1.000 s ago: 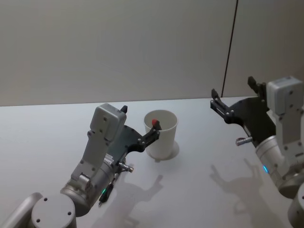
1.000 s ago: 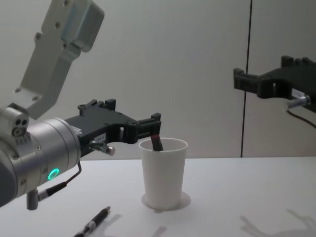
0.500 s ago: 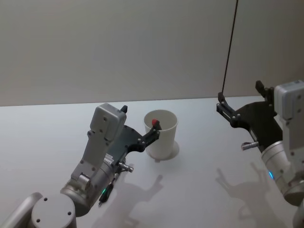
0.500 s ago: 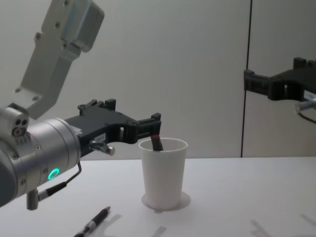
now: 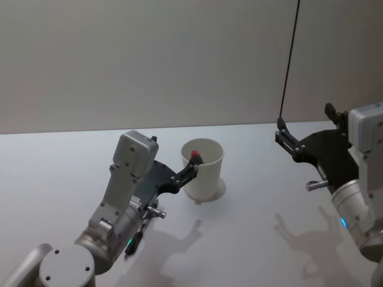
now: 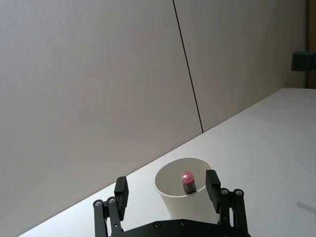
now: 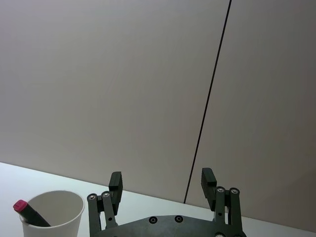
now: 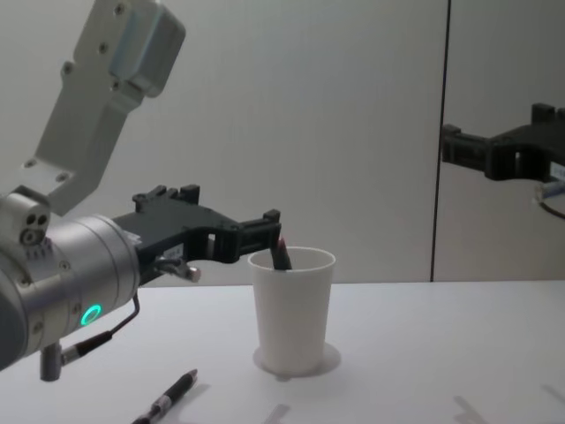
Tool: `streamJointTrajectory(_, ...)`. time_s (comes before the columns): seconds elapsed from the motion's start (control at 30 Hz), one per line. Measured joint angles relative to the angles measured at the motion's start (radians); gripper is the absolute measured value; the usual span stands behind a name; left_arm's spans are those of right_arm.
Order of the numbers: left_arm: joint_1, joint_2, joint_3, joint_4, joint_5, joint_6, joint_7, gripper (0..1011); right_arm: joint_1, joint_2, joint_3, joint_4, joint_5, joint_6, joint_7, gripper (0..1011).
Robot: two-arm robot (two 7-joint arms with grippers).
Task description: Place the pen into the pen holder.
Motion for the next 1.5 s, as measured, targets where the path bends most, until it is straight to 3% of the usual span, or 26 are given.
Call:
streamJointTrajectory(0.63,0.021,0.047,-0.038,0.001,-0.037,0.067,-0.032,1000,-0.004,0.002,0.0,-0.005,0.001,0.003,-0.004,1001)
streamJointTrajectory(1.03,0.03,0.065,-0.06,-0.009,-0.086,0.176,-0.04,1000,-0.005,0.002,0.0,-0.006,0.001,0.003,-0.005,1001)
streamJointTrajectory(1.5,0.038,0.069,-0.074,-0.019,-0.128,0.253,-0.039,1000,-0.006,0.002,0.0,-0.007,0.001,0.003,-0.005,1001)
